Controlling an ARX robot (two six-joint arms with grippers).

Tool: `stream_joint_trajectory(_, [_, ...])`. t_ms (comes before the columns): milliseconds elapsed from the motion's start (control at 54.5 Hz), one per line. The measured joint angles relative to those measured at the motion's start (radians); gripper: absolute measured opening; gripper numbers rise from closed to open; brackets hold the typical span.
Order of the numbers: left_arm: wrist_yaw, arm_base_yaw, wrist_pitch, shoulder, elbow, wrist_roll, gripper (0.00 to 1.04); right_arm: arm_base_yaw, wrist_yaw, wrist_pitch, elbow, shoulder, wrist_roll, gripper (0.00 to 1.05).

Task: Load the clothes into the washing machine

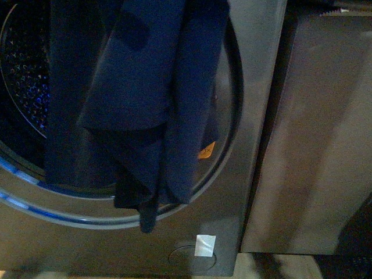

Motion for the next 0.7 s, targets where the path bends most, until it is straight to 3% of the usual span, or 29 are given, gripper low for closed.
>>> stream_joint_trajectory(202, [0.022, 0.066, 0.041, 0.0, -0.024, -0.038, 0.05, 0.0, 0.0, 0.0, 0.0, 0.0, 0.0, 0.97])
stream_joint_trajectory(312, [0.029, 0.098, 0.077, 0.0, -0.055, -0.059, 0.05, 0.028, 0.249, -0.249, 0.07, -0.005, -0.051, 0.97])
stream_joint_trajectory(367, [0.035, 0.117, 0.095, 0.0, -0.072, -0.068, 0.05, 0.028, 0.318, -0.274, 0.002, -0.054, -0.077, 0.97])
stream_joint_trajectory(532, [0.033, 0.167, 0.138, 0.002, -0.12, -0.083, 0.05, -0.009, 0.372, -0.151, -0.282, -0.258, -0.133, 0.97])
stream_joint_trajectory(605, [0.03, 0.185, 0.168, 0.006, -0.144, -0.09, 0.05, -0.055, 0.356, -0.109, -0.417, -0.372, -0.136, 0.97])
stream_joint_trajectory(697, [0.012, 0.21, 0.22, 0.035, -0.187, -0.093, 0.05, -0.182, 0.269, -0.087, -0.644, -0.567, -0.085, 0.97])
